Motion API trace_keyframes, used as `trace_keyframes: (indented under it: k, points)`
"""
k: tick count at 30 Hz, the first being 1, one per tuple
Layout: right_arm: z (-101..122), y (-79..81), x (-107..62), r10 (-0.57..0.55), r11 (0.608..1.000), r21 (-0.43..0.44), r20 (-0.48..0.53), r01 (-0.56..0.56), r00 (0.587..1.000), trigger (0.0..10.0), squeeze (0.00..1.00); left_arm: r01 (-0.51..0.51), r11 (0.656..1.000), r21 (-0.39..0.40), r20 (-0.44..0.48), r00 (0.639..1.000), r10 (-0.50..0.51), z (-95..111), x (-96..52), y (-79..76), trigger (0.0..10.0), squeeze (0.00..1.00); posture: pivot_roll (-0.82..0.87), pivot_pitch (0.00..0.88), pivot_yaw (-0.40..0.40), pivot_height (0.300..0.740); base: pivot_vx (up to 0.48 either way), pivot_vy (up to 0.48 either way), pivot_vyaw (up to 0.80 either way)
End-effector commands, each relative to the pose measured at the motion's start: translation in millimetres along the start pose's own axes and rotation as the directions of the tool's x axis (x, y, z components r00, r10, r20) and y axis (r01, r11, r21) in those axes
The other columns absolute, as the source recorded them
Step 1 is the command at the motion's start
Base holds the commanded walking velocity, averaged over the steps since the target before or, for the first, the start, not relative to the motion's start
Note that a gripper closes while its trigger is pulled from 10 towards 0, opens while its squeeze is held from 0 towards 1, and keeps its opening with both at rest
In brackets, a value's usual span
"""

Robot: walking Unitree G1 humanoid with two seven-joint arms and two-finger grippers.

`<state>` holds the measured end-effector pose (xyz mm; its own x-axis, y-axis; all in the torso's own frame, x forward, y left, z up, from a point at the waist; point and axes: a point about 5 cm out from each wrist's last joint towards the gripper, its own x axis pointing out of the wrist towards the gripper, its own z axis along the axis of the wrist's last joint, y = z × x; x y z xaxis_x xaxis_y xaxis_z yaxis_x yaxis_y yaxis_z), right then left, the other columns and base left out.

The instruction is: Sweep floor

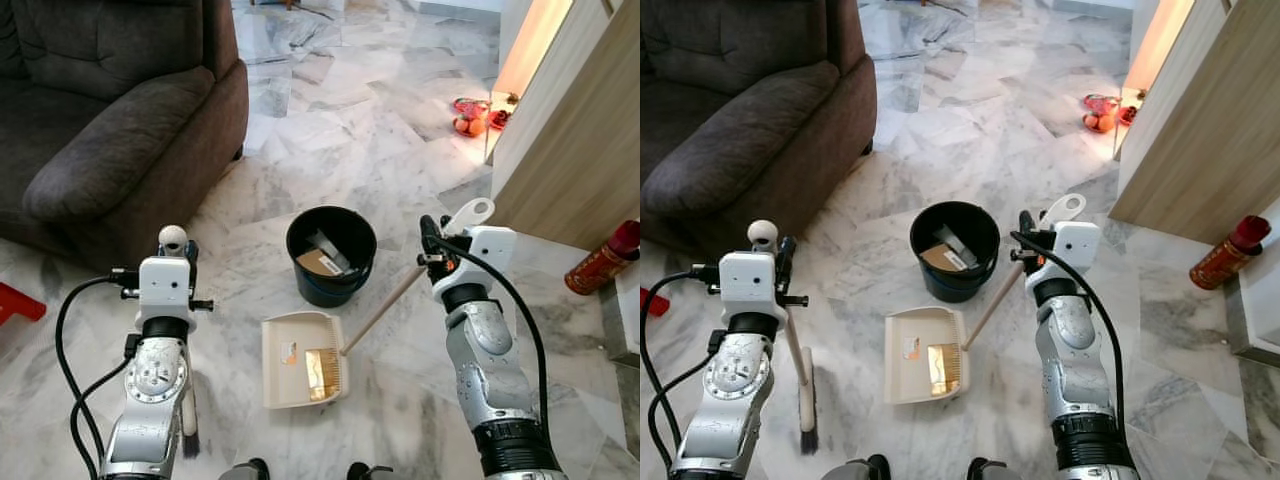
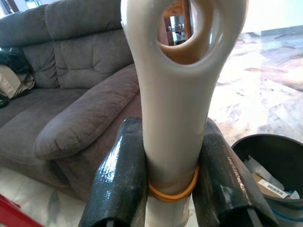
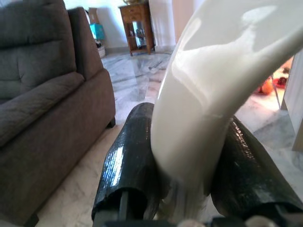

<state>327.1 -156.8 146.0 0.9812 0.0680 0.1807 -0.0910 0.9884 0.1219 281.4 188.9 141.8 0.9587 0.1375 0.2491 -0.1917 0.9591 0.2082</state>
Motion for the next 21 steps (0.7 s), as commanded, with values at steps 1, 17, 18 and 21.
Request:
trace_keyframes:
  k: [1, 17, 18, 21]
  points:
    - [21, 1.5, 2.2, 0.012, 1.000, 0.008, 0.091, -0.012, 0.996, 10.0, 0.00, -0.008, 1.000, 0.015, 0.008, 1.000, 0.008, 1, -0.7, 1.2, 10.0, 0.00, 0.07, 0.170, -0.023, 0.740, 0.000, 0.000, 0.00]
    - [64, 4.8, -24.2, 0.039, 0.997, -0.076, 0.141, -0.028, 0.989, 10.0, 0.00, -0.001, 1.000, 0.006, 0.006, 1.000, 0.001, 1, 5.0, -3.4, 10.0, 0.00, 0.05, 0.186, -0.017, 0.740, 0.000, 0.000, 0.00]
    - [67, 5.1, -25.3, 0.039, 0.997, -0.077, 0.143, -0.028, 0.989, 10.0, 0.00, 0.000, 1.000, 0.005, 0.006, 1.000, 0.000, 1, 5.2, -3.6, 10.0, 0.00, 0.05, 0.186, -0.017, 0.740, 0.000, 0.000, 0.00]
    - [89, 9.1, -25.1, 0.036, 0.997, -0.080, 0.185, -0.021, 0.982, 10.0, 0.00, 0.003, 1.000, 0.002, 0.009, 1.000, -0.003, 2, 6.4, -4.4, 10.0, 0.00, 0.05, 0.186, -0.015, 0.740, 0.000, 0.000, 0.00]
